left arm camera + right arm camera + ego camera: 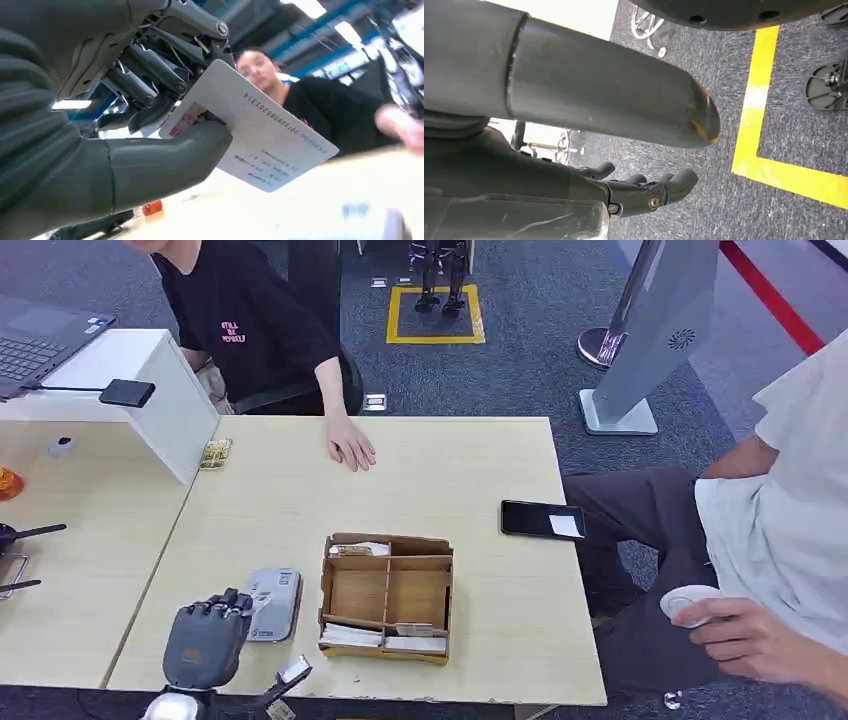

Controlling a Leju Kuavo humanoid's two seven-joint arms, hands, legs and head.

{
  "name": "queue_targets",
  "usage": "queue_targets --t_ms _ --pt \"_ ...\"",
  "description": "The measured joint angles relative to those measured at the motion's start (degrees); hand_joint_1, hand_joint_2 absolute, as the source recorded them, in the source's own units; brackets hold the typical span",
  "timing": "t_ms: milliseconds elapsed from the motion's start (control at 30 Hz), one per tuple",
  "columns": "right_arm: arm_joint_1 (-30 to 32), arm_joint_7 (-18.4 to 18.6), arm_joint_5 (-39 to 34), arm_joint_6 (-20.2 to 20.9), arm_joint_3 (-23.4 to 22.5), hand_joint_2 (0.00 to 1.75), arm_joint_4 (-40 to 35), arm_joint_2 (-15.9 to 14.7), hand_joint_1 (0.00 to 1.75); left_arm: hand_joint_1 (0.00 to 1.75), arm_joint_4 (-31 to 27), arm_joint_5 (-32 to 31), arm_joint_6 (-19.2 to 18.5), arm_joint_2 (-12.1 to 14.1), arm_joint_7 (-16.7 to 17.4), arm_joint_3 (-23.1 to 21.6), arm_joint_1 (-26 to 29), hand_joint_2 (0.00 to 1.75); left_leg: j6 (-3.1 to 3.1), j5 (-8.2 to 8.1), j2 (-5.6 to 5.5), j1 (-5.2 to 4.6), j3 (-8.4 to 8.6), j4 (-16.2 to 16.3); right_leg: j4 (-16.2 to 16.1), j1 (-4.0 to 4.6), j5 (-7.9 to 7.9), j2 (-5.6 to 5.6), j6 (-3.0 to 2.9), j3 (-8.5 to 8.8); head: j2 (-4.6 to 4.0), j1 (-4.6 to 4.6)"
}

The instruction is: Pass the card to the sensor for recognition and then transmit it.

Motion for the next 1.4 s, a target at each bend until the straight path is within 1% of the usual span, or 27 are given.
queue_targets --t_ms 100,200,267,567,767,800,900,1000,1233,1300,1400 --pt "0.0 -0.07 -0.15 -0.22 -0.04 0.0 0.0 0.0 0.0 1.75 -1.39 0.0 1.56 -0.63 1.07 0.0 -1.14 1.75 0.0 0.0 -0.01 0.0 0.0 0.0 0.0 0.0 0.01 0.01 -0.02 0.0 0.0 -0.02" --pt "0.01 -0.07 -0.11 -0.26 -0.07 0.0 0.0 0.02 0.0 1.75 -2.78 0.0 3.67 -1.31 1.15 0.04 -2.04 1.75 0.0 0.0 -0.01 0.0 0.01 0.0 0.0 0.0 0.01 0.01 -0.02 0.0 0.0 0.0" --pt "0.0 -0.07 0.09 -0.33 -0.09 0.0 0.0 0.04 0.0 1.75 -3.73 0.0 4.15 -1.83 0.9 0.52 -2.51 1.75 0.0 0.0 0.0 0.0 0.01 0.0 0.0 0.0 0.01 0.02 -0.02 -0.01 0.0 -0.02" --pt "0.01 -0.46 0.87 -0.44 -0.09 0.0 0.0 0.07 0.0 1.75 -5.16 0.0 4.24 -4.48 -1.79 2.69 -5.38 1.75 0.0 0.01 -0.01 0.0 0.02 0.0 0.0 0.0 0.02 0.01 -0.01 -0.01 0.0 -0.02" --pt "-0.05 -0.63 2.23 -0.39 0.04 0.0 0.0 0.07 0.0 1.75 -4.63 0.0 3.34 -7.94 -3.85 3.08 -10.17 1.75 0.0 0.01 -0.03 -0.02 0.01 0.03 0.0 -0.01 0.04 -0.01 0.01 0.0 0.0 -0.02" --pt "-0.05 -0.72 2.64 -0.24 0.13 0.0 0.0 0.07 0.0 1.75 -4.07 0.0 2.64 -8.89 -4.15 3.34 -11.47 1.75 0.02 0.03 -0.04 -0.01 0.0 0.03 0.0 -0.01 0.05 -0.01 0.03 0.0 0.0 -0.02" --pt "-0.21 -0.79 3.17 -0.17 0.39 0.0 0.0 0.07 0.0 1.75 -1.56 0.02 1.31 -10.66 -5.21 4.52 -15.52 1.75 0.01 0.05 -0.03 -0.02 0.0 0.03 0.0 -0.01 0.08 0.0 0.0 0.01 0.0 -0.02" --pt "-0.27 -0.87 3.85 -0.15 0.55 0.0 0.02 0.07 0.0 1.75 1.33 0.04 0.41 -11.71 -5.16 5.7 -19.21 1.75 -0.02 0.07 -0.03 -0.01 0.01 0.03 0.0 -0.01 0.1 0.01 -0.02 0.0 0.0 0.0" --pt "-0.37 -1.03 4.94 0.02 1.79 0.0 0.02 0.07 0.0 1.75 10.94 0.09 -1.12 -12.74 -4.13 9.05 -28.02 1.75 -0.06 0.14 -0.03 0.0 0.0 0.03 0.03 0.0 0.11 0.03 -0.03 -0.01 0.0 -0.02" --pt "-0.43 -1.05 5.14 0.17 1.97 0.0 0.02 0.07 0.0 1.75 14.61 0.09 -1.05 -12.72 -3.35 9.46 -30.26 1.75 -0.06 0.14 -0.04 0.0 0.0 0.03 0.04 0.0 0.11 0.02 -0.03 -0.01 0.0 -0.02" --pt "-0.43 -1.03 5.55 0.35 2.23 0.0 0.02 0.04 0.0 1.75 19.29 0.09 -0.59 -12.7 -3.33 10.1 -32.85 1.75 -0.06 0.14 -0.03 0.0 0.0 0.03 0.04 0.0 0.11 0.03 -0.03 -0.01 0.0 0.0"
